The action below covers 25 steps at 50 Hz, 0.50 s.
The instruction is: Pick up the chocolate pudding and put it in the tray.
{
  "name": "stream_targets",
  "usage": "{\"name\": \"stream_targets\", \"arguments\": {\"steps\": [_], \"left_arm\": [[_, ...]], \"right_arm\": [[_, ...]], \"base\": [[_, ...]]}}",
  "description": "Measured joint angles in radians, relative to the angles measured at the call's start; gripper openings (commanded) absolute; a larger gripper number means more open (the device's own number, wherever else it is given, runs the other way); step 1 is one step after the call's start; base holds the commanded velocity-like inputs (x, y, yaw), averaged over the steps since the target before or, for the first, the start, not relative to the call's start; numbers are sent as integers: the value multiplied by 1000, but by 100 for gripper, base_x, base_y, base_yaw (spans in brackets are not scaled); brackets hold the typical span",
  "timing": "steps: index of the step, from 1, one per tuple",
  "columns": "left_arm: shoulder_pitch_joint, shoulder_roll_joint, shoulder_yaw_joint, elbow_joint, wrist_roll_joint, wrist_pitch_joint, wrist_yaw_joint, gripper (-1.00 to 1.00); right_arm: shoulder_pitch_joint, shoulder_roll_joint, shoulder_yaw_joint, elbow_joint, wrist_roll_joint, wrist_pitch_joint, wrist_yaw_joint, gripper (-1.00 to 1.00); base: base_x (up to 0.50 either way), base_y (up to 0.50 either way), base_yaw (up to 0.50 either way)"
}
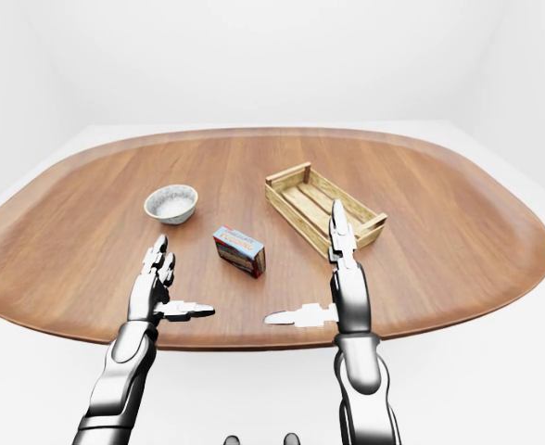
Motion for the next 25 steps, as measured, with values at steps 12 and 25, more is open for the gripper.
{"name": "stream_targets", "arguments": {"steps": [12, 25], "left_arm": [[0, 0, 0, 2, 1, -1, 1, 100], [-2, 0, -1, 4, 1, -1, 2, 100]], "right_arm": [[-1, 0, -1, -3, 3, 0, 2, 100], [-3, 0, -3, -1, 5, 0, 3, 100]], "base": [[22, 0, 0], [22, 0, 0]]}}
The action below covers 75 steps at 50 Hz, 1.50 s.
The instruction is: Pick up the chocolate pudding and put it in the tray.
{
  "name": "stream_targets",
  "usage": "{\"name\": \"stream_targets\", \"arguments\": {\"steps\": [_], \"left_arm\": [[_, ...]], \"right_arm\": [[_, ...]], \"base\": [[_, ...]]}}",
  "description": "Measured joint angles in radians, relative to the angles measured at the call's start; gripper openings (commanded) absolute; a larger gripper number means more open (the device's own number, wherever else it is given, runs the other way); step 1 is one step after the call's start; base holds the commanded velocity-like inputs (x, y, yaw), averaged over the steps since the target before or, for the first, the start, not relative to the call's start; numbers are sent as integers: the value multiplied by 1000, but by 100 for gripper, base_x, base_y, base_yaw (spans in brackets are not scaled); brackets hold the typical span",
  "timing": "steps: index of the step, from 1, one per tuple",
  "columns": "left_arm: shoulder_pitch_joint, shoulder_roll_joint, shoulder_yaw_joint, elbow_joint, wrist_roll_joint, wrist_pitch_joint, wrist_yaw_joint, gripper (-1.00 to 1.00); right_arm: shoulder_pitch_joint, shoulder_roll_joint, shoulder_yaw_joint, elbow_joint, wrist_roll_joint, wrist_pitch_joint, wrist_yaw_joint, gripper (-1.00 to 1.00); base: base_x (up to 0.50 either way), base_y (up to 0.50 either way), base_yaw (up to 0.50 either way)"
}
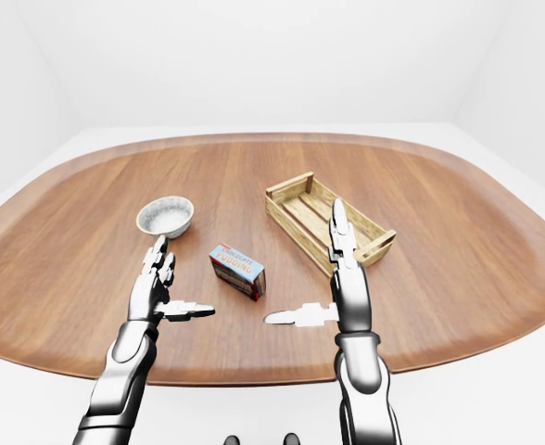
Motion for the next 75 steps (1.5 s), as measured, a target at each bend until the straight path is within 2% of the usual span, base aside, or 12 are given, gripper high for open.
{"name": "stream_targets", "arguments": {"steps": [52, 75], "left_arm": [[-5, 0, 0, 10, 4, 0, 5, 100], [-7, 0, 3, 9, -11, -3, -1, 100]], "right_arm": [[-1, 0, 0, 11, 0, 0, 4, 100], [-8, 0, -2, 19, 8, 0, 6, 100]], "base": [[21, 0, 0], [0, 0, 0]]}}
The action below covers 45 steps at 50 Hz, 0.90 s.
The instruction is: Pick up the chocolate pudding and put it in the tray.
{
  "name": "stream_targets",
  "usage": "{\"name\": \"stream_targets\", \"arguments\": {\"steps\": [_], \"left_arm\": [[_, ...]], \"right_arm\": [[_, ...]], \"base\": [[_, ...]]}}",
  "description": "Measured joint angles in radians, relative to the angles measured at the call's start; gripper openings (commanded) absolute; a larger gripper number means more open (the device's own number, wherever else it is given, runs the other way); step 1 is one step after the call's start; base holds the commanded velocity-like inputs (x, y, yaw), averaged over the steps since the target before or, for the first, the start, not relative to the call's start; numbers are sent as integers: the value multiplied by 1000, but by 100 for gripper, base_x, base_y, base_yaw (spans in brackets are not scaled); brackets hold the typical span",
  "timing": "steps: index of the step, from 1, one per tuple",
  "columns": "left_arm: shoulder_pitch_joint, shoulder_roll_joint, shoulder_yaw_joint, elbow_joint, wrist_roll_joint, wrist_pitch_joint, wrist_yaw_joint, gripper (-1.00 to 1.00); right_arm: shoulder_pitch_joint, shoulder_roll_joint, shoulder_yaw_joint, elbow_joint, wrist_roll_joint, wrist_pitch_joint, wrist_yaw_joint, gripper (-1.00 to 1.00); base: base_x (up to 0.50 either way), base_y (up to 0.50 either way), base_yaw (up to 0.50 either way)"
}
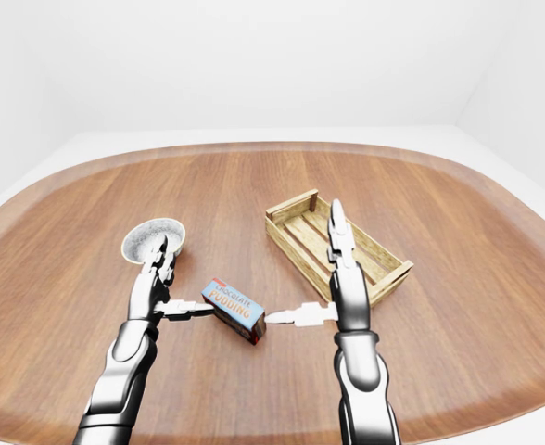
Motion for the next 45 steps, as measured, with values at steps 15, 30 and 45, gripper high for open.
{"name": "stream_targets", "arguments": {"steps": [15, 30, 45], "left_arm": [[19, -2, -14, -32, -4, -35, -13, 100], [40, -4, -25, -55, -2, -44, -19, 100], [50, -4, -26, -68, -2, -40, -25, 100]], "right_arm": [[5, 0, 0, -2, -4, 0, -3, 100], [30, 2, 4, 8, -8, 0, -9, 100], [66, 1, 46, 94, -29, 0, -41, 100]], "base": [[0, 0, 0], [0, 0, 0], [0, 0, 0]]}}
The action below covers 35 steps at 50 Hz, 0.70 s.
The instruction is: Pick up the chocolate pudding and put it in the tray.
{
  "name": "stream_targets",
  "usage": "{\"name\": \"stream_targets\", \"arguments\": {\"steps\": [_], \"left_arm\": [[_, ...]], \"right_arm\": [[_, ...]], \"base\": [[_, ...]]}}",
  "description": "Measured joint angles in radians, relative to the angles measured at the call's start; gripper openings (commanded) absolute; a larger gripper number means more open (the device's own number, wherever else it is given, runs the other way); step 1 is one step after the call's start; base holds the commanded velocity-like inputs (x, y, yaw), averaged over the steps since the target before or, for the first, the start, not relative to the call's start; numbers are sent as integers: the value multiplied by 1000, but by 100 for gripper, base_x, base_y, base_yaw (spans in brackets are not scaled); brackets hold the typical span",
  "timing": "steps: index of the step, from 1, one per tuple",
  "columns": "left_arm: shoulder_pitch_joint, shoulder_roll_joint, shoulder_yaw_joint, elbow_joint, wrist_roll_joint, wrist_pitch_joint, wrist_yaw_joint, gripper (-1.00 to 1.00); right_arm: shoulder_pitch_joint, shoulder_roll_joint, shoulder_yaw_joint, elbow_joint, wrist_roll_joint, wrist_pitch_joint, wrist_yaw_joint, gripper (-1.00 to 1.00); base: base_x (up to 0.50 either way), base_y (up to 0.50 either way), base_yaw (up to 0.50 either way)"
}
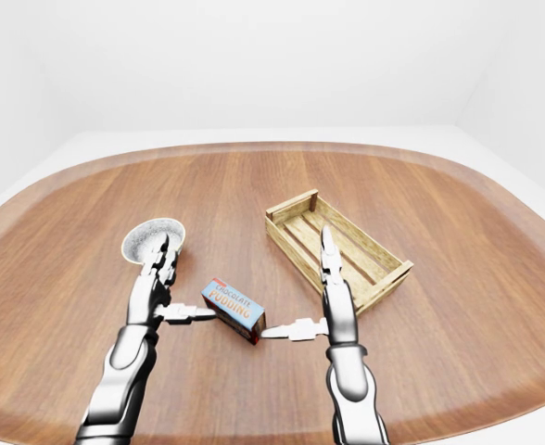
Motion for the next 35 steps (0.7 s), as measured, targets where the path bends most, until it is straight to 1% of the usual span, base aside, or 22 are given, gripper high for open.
{"name": "stream_targets", "arguments": {"steps": [12, 28, 35], "left_arm": [[1, 0, 0, -1, 0, 2, -1, 100], [-3, 0, -1, 13, 2, -9, -1, 100], [-3, 0, -1, 12, 2, -8, -1, 100]], "right_arm": [[21, -5, 44, 95, -30, 0, -36, 100], [27, -8, 86, 204, -63, 0, -78, 100], [24, -6, 104, 236, -80, 0, -95, 100]], "base": [[0, 0, 0], [0, 0, 0], [0, 0, 0]]}}
